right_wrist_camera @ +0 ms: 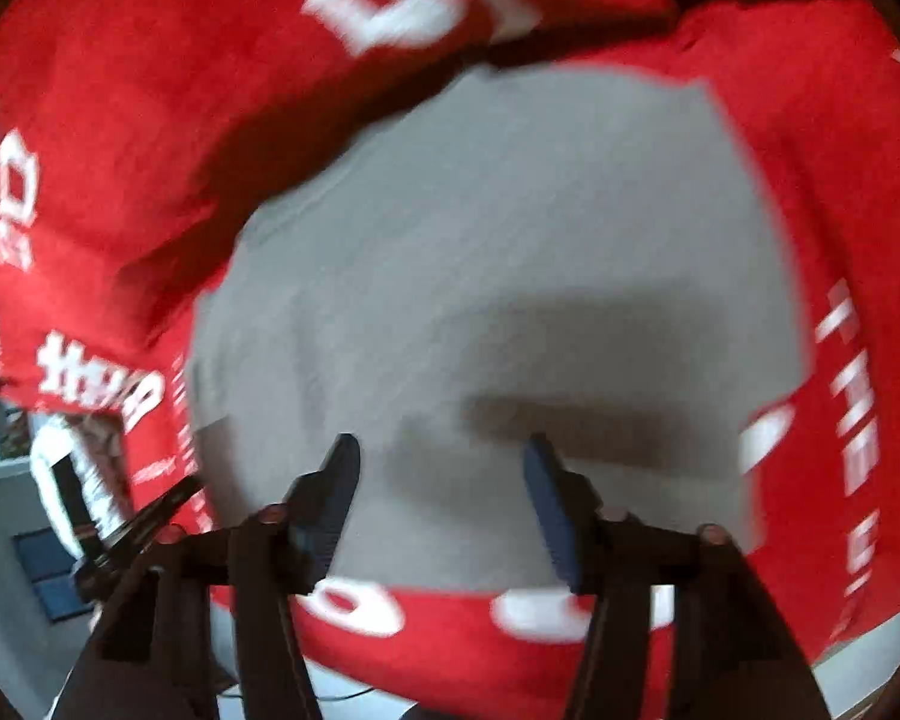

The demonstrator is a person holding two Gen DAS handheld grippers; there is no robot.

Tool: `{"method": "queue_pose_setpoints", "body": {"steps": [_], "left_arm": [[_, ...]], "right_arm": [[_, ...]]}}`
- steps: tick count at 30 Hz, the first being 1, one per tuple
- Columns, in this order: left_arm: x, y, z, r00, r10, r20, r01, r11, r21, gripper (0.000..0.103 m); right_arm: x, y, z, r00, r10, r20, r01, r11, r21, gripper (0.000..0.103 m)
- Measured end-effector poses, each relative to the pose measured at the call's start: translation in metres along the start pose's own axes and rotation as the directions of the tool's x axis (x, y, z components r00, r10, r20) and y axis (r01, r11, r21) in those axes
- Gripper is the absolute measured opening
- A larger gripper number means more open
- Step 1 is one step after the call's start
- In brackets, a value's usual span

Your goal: Fold small clothes

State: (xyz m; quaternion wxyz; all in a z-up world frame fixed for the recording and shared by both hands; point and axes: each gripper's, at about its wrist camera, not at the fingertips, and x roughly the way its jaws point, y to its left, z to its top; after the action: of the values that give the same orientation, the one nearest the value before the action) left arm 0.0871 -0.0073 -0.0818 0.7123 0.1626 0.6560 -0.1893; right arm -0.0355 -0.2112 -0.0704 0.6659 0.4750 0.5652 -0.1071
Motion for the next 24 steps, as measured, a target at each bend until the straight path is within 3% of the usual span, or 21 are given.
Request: {"method": "queue_pose_setpoints", "body": {"steps": [3,5,6,7,8,16,19,22,24], "left_arm": [[-0.002,-0.002,-0.012,1.000,-0.017,-0.002,0.017,1.000,-0.003,0.009],[-0.001,0.004,-0.017,0.999,-0.036,-0.010,0.036,0.999,-0.011,0.011],[-0.001,0.007,-0.019,0.999,-0.044,-0.012,0.044,0.999,-0.017,0.022],[0.002,0.009,-0.019,0.999,-0.043,-0.012,0.043,0.999,-0.021,0.079],[-0.001,0.014,-0.022,1.000,-0.028,-0.004,0.028,0.999,-0.037,0.100],[-0.010,0.031,-0.029,0.999,-0.051,0.017,0.052,0.997,-0.056,0.102],[-0.009,0.030,-0.035,0.993,-0.117,0.008,0.118,0.991,-0.058,0.100],[-0.002,0.023,-0.040,0.981,-0.195,-0.019,0.194,0.980,-0.040,0.076],[0.005,0.015,-0.040,0.963,-0.268,-0.037,0.267,0.963,-0.036,0.069]], "right_arm": [[0.012,0.021,-0.028,0.996,0.058,-0.062,-0.058,0.998,0.005,0.061],[0.047,0.038,-0.043,0.990,0.091,-0.105,-0.089,0.996,0.017,0.061],[0.058,0.046,-0.050,0.987,0.101,-0.128,-0.099,0.995,0.023,0.061],[0.049,0.045,-0.054,0.984,0.107,-0.144,-0.104,0.994,0.026,0.061],[0.056,0.045,-0.055,0.980,0.115,-0.159,-0.112,0.993,0.030,0.061],[0.066,0.041,-0.089,0.954,0.196,-0.227,-0.171,0.977,0.125,0.066],[0.064,0.031,-0.098,0.950,0.224,-0.216,-0.187,0.966,0.176,0.066],[0.063,0.018,-0.104,0.956,0.236,-0.173,-0.192,0.952,0.238,0.066],[0.064,0.009,-0.105,0.957,0.264,-0.124,-0.215,0.926,0.310,0.066]]}}
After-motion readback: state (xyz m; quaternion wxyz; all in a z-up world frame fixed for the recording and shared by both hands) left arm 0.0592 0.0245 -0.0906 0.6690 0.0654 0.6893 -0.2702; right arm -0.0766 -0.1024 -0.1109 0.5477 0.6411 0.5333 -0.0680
